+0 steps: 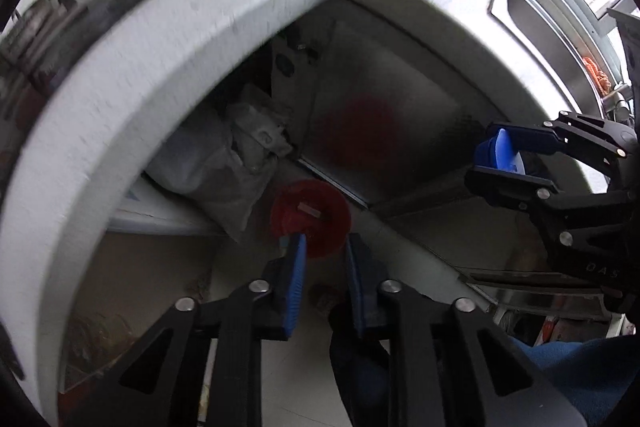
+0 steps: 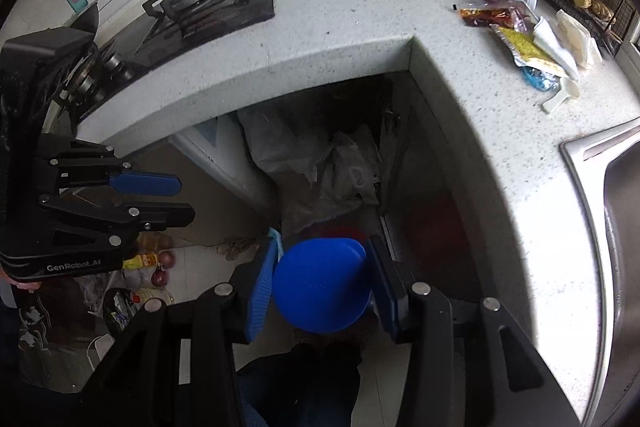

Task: Collect trash
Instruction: 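Lower both tools over the red bin and open them, dropping cap and brush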

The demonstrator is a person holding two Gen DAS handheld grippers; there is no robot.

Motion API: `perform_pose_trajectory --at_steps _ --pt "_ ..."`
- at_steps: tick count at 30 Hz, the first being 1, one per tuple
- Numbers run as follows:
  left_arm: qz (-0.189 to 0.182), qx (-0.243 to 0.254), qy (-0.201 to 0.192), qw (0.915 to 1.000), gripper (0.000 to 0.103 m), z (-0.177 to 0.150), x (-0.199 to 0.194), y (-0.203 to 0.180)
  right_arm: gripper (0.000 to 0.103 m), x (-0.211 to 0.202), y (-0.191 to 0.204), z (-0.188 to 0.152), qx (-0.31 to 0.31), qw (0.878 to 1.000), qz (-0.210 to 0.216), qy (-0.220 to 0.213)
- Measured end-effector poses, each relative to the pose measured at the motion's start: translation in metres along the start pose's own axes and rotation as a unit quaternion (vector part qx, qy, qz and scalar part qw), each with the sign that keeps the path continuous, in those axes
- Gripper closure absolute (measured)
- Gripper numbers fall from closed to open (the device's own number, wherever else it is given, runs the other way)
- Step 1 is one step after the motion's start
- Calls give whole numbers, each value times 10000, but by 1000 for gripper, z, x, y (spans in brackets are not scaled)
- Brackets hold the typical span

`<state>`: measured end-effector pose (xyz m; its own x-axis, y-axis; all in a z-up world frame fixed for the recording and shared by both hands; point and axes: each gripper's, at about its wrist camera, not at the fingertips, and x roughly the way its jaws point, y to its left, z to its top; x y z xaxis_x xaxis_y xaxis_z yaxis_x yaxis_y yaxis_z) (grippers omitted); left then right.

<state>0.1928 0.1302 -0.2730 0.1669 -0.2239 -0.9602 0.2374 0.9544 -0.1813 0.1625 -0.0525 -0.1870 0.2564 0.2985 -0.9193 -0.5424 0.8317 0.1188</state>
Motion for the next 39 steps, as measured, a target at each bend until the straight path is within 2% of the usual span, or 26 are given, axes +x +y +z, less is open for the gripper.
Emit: perform_pose_trajectory --at_steps 9,23,25,26,28,30,32,35,36,37,38,39 --pt "-241 -345 302 9987 89 -9 101 13 60 74 -20 -27 219 9991 102 337" --pt "-27 -300 577 9979 88 -27 216 18 60 195 -41 -55 -116 9983 149 551" --pt "69 -289 591 9978 81 -29 229 23 60 212 -42 -58 -180 9978 178 610" --pt "121 -299 593 9977 73 -29 234 26 60 220 -42 -59 -211 9976 185 629" --pt "175 -341 609 9974 68 -29 244 33 60 235 -44 -62 -291 9971 178 678" --pt "167 -409 630 9970 47 -30 250 40 60 248 -43 -63 -373 9963 223 736" --pt "165 -470 606 9969 38 -30 255 45 60 257 -44 -63 -507 9958 197 742" --pt "244 -459 595 9969 18 -30 258 50 60 268 -44 -63 -706 9933 241 879" --pt "278 -460 602 9967 18 -31 259 51 56 271 -45 -63 -769 9926 191 918" --pt "271 -469 601 9967 18 -31 259 52 39 268 -45 -63 -814 9924 177 905" --pt "256 -479 616 9966 17 -31 259 53 32 267 -45 -62 -851 9927 137 838" --pt "237 -487 620 9966 16 -31 260 54 30 266 -46 -63 -863 9932 123 771"
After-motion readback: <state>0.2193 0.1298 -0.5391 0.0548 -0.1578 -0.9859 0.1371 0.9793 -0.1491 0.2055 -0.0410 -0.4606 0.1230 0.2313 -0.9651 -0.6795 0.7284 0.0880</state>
